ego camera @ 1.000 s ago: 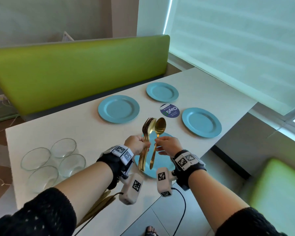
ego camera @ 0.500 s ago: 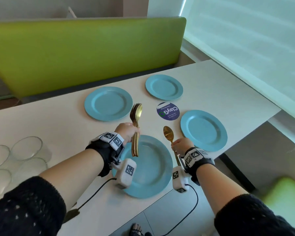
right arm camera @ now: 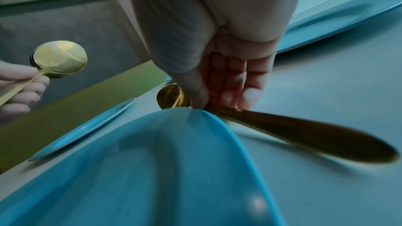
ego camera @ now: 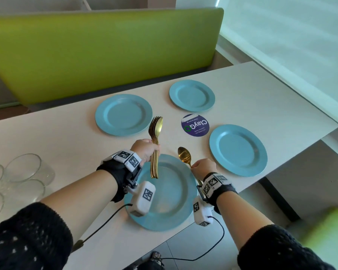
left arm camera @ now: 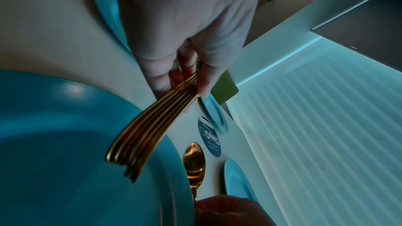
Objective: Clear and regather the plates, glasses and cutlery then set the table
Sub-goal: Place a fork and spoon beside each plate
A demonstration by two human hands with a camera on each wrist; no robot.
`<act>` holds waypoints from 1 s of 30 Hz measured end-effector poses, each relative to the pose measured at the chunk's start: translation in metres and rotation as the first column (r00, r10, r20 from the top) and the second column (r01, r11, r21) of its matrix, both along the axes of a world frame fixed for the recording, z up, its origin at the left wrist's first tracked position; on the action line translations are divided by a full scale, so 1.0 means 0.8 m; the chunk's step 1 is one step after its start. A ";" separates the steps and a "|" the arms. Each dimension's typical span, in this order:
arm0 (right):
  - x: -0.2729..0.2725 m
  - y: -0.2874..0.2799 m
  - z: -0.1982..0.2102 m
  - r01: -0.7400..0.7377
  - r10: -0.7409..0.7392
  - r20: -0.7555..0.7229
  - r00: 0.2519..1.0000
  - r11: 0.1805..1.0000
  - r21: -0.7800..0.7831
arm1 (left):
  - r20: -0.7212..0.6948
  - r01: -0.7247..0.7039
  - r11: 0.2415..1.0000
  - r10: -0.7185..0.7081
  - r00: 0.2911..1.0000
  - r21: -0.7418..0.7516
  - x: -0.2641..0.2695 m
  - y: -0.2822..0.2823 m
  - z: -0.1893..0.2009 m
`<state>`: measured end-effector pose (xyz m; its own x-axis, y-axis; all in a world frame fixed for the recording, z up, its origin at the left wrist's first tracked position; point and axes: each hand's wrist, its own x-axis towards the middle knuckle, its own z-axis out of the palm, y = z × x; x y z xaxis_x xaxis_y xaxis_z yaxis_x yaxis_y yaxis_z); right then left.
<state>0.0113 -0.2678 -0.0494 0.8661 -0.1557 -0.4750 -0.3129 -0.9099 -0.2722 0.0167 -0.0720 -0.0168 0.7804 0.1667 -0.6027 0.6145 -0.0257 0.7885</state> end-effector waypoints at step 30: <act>0.000 0.006 0.022 0.224 -0.294 0.199 0.935 0.923 0.313 | 0.017 0.227 0.972 -0.226 0.974 -0.060 0.014 -0.013 0.002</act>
